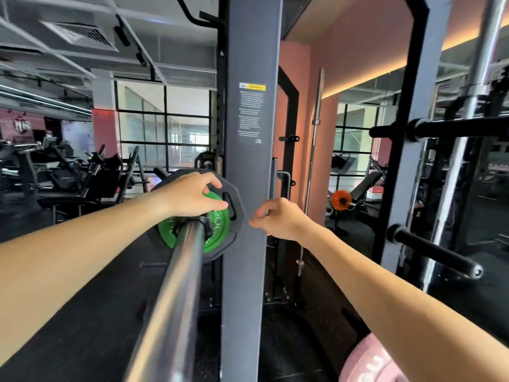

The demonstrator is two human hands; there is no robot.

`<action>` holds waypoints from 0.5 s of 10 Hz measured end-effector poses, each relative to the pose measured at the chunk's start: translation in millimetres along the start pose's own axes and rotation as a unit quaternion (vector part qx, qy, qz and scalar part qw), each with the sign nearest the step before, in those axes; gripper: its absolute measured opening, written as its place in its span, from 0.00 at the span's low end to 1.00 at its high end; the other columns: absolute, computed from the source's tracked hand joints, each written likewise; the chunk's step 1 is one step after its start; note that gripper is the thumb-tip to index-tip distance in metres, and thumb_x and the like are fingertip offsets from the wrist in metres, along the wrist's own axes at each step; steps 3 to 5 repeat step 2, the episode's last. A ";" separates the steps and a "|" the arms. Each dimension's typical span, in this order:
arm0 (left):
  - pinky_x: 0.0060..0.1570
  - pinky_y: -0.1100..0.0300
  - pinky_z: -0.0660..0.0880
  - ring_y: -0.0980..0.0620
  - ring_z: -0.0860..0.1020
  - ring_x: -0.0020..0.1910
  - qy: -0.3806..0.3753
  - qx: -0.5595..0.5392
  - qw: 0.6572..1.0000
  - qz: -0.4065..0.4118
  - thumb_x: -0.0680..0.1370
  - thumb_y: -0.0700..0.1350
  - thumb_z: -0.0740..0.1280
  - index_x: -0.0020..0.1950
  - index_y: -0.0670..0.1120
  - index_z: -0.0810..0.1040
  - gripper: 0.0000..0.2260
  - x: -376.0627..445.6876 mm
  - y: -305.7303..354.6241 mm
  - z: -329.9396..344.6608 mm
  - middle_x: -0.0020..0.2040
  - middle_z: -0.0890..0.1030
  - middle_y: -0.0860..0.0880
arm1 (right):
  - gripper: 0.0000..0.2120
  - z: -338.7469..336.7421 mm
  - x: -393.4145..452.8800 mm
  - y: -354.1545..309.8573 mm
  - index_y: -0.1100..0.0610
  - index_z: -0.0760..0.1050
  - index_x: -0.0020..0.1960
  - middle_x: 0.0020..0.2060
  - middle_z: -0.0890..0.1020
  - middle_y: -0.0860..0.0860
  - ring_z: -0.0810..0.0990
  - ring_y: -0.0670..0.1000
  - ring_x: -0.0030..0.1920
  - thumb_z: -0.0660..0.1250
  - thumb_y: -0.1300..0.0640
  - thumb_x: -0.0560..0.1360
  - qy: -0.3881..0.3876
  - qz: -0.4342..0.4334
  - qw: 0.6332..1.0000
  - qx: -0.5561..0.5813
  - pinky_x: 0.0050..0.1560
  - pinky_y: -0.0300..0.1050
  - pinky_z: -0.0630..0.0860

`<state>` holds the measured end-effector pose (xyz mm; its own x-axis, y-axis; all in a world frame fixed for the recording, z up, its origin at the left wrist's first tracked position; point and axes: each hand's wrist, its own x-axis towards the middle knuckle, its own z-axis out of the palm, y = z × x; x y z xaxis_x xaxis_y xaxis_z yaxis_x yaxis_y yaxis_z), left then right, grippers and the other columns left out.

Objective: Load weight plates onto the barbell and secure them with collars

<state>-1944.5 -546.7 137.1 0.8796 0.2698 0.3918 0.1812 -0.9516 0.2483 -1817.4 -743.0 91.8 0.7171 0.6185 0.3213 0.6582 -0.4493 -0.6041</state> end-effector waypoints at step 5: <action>0.53 0.58 0.70 0.54 0.75 0.52 -0.057 0.073 0.992 0.091 0.74 0.61 0.71 0.66 0.59 0.74 0.23 36.2 81.2 23.2 0.55 0.74 0.54 | 0.07 -59.5 -6.6 71.8 0.50 0.84 0.41 0.27 0.81 0.41 0.79 0.41 0.37 0.71 0.49 0.74 0.014 0.002 0.999 -0.041 0.40 0.34 0.72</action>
